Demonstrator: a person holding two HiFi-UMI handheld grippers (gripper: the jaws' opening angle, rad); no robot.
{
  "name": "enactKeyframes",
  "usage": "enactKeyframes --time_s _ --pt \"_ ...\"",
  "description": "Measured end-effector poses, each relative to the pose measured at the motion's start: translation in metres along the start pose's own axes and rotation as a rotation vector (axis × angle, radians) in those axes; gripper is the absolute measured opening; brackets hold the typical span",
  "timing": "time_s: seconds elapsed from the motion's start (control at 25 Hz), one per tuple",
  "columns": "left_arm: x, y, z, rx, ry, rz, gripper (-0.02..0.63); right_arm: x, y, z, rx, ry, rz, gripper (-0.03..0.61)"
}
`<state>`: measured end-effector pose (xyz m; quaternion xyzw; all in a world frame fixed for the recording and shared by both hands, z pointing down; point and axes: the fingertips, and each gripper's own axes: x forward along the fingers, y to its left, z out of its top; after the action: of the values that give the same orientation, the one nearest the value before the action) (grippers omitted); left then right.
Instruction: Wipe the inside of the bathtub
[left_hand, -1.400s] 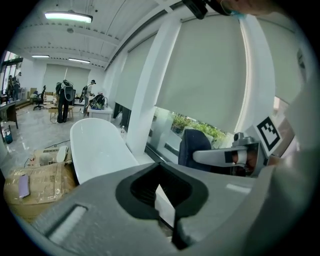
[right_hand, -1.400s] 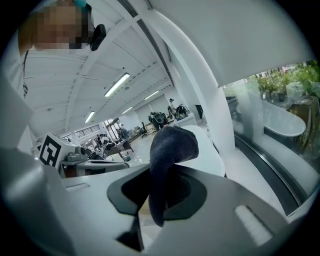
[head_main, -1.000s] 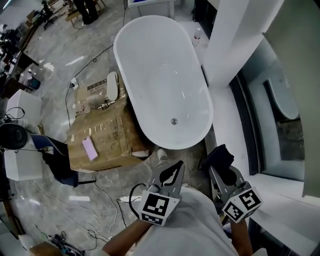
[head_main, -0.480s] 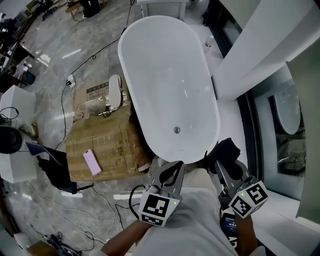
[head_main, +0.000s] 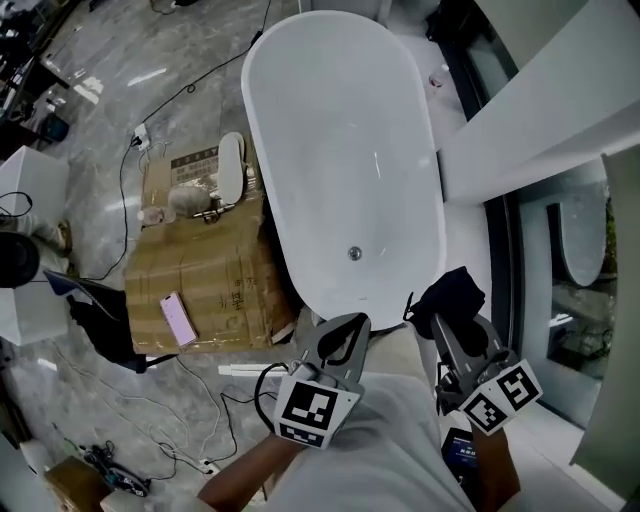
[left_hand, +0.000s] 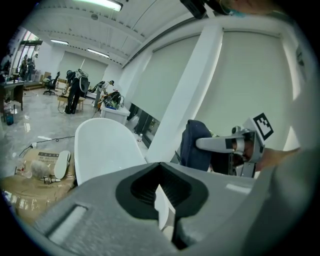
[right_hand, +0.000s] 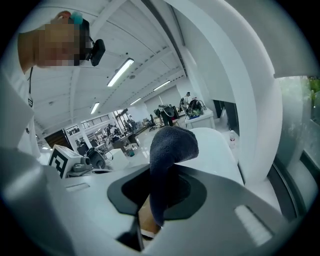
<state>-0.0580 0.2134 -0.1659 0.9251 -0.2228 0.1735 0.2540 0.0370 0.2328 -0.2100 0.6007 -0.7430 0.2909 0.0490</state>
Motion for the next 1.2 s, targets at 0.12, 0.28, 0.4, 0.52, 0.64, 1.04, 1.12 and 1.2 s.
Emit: enactKeyframes --time_s 0.12,0.28,0.4,0.52,0.64,1.04,1.12,1.2 --pt "0.019 0.008 0.008 -0.012 0.002 0.046 -0.002 0.017 -0.018 0.006 0.010 0.019 0.061 0.052" --pt "0.049 0.016 0.023 -0.056 0.000 0.116 -0.002 0.040 -0.043 0.023 0.041 0.024 0.174 0.051" --pt "0.076 0.021 0.031 -0.080 0.006 0.165 -0.002 0.059 -0.069 0.034 0.004 0.037 0.199 0.051" --pt "0.103 0.030 0.036 -0.105 0.029 0.220 -0.002 0.079 -0.097 0.042 0.010 0.064 0.243 0.051" --pt "0.126 0.042 0.037 -0.116 0.066 0.279 -0.002 0.100 -0.119 0.047 0.059 0.102 0.328 0.049" --pt "0.173 0.104 0.004 -0.173 0.092 0.382 -0.002 0.189 -0.142 0.012 0.136 0.160 0.455 0.049" --pt "0.182 0.124 -0.006 -0.161 0.092 0.385 -0.002 0.211 -0.145 -0.001 0.148 0.154 0.444 0.051" --pt "0.190 0.147 -0.012 -0.139 0.070 0.388 -0.002 0.235 -0.147 -0.020 0.143 0.160 0.447 0.051"
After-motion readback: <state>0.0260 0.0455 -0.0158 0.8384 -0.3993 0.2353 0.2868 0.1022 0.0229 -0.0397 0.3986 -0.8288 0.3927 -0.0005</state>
